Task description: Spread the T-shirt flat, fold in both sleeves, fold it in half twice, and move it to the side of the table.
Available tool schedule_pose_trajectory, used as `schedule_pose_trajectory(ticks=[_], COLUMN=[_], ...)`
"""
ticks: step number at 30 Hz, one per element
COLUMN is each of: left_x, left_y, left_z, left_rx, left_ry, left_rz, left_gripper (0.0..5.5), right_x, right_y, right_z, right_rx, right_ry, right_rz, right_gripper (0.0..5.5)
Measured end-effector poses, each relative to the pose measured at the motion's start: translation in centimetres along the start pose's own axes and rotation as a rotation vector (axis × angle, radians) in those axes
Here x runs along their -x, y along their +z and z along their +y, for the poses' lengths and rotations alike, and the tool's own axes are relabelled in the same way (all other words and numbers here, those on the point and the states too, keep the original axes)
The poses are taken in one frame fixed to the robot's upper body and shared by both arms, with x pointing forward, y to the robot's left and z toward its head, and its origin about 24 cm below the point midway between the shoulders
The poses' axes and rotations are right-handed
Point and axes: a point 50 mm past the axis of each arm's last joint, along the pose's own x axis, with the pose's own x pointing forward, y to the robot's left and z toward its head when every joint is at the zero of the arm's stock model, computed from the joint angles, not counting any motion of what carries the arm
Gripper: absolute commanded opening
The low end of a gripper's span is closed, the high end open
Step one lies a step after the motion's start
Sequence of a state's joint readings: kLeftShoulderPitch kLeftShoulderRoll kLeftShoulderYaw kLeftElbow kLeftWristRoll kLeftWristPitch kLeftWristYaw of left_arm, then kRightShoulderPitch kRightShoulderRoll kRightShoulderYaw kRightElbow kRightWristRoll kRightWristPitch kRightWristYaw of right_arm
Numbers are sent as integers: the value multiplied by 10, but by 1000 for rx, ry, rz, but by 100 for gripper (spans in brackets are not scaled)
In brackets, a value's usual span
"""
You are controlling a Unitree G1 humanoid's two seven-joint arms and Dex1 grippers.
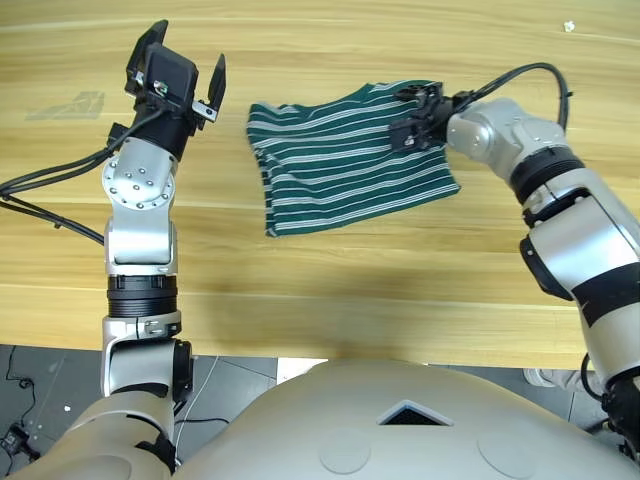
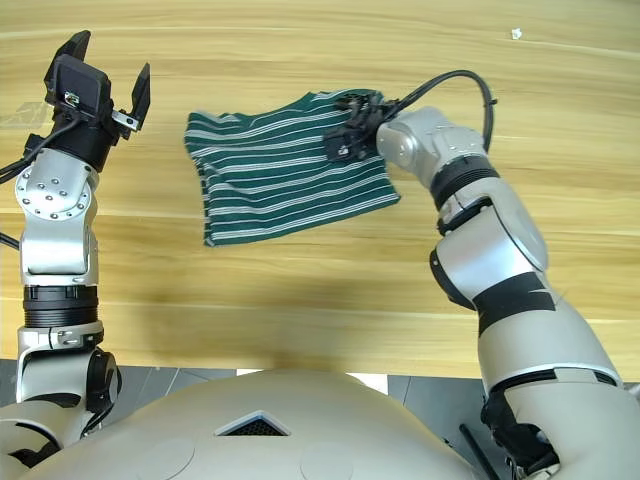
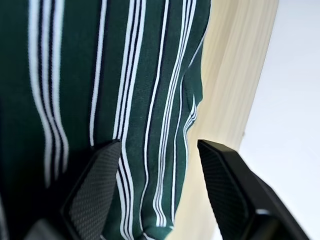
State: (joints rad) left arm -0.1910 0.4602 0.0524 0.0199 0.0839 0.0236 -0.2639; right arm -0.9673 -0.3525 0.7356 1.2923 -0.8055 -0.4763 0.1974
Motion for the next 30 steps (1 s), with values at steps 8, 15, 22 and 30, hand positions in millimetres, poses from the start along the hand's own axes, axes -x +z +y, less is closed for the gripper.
schedule_pose_trajectory(ticks=[8, 15, 22, 30], left_x=[10, 15, 26, 39], left_y=[-6, -6, 3, 2], left_z=[-15, -19, -40, -76], left_rx=[28, 37, 80, 187], left_ry=[-5, -11, -3, -54], left_rz=[20, 17, -12, 12], left_gripper=[352, 352, 352, 352], right_x=[57, 103, 144, 135], right_y=[-60, -23, 72, 105], right_z=[28, 56, 106, 111], right_rx=[-239, -283, -268, -237], right_ry=[172, 312, 595, 446], right_rz=[-37, -378, -732, -783], right_gripper=[284, 284, 284, 284])
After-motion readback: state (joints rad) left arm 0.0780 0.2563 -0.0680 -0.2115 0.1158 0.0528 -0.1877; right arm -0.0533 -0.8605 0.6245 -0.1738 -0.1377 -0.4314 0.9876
